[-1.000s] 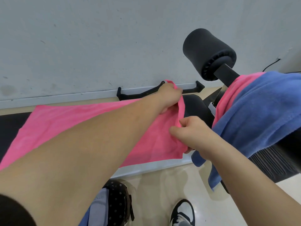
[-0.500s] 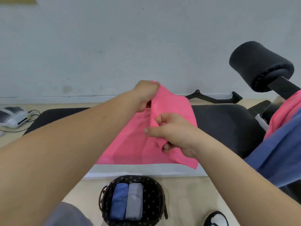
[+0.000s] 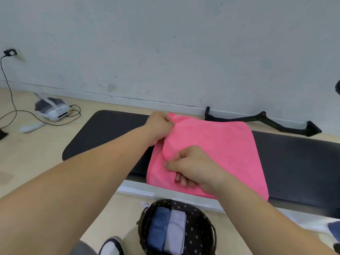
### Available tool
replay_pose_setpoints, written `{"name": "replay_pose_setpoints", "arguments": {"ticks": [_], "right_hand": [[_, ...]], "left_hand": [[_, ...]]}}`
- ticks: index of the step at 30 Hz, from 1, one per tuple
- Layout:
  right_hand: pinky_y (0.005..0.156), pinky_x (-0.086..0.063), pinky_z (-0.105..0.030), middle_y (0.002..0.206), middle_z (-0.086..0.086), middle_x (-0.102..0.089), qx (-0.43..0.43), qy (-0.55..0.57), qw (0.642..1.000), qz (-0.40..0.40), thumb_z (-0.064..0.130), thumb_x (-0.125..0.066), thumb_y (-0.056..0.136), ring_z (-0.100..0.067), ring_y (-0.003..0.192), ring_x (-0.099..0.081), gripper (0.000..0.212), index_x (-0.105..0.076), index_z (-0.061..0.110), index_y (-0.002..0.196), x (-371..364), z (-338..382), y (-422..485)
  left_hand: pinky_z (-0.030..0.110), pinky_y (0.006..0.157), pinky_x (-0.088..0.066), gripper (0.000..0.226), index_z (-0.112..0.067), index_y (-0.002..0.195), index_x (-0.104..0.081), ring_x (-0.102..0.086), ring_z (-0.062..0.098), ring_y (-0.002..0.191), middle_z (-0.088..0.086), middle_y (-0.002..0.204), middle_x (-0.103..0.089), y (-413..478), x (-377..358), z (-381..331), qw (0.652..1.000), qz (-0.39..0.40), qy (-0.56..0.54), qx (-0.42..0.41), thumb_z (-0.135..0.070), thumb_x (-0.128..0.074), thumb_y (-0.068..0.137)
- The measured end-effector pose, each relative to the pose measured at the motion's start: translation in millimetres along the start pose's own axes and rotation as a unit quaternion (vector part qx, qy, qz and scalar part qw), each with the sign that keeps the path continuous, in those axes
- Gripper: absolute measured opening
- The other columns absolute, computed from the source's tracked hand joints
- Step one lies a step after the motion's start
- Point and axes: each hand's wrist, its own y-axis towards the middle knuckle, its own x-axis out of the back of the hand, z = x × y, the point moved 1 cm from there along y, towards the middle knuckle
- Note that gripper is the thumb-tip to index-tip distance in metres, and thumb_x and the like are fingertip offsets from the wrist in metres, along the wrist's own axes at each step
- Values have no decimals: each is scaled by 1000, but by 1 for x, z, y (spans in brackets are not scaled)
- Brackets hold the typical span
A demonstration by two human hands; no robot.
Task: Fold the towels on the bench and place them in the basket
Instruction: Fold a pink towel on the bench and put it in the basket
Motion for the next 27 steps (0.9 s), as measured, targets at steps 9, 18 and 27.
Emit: {"name": "replay_pose_setpoints", "arguments": {"ticks": [9,18,27], "right_hand": [[37,-25,-20,46,-3,-59,24,17,999,-12,6,-68,90,-15,34,-41,11,-62,8,80,-8,12,6],[34,-31,-18,52,-6,-62,30,-32,999,-19,14,-68,93,-18,35,-46,20,-69,-6,90,-25,5,9],[36,-32,-19,50,-5,-61,54,-34,998,-10,15,-72,92,-17,35,-45,19,-67,7,76,-35,10,5]], "left_hand": [[25,57,-43,15,-13,98,-66,-53,15,70,-1,82,-60,11,6,-9,997,-53,-38,-38,-12,-51,101],[32,54,-50,11,-16,91,-52,-55,26,64,8,79,-55,-5,20,-10,999,-27,21,31,-17,-62,86],[37,79,-60,34,-15,122,-62,-67,20,80,9,90,-71,-63,38,14,999,47,19,18,-8,-67,89]]}}
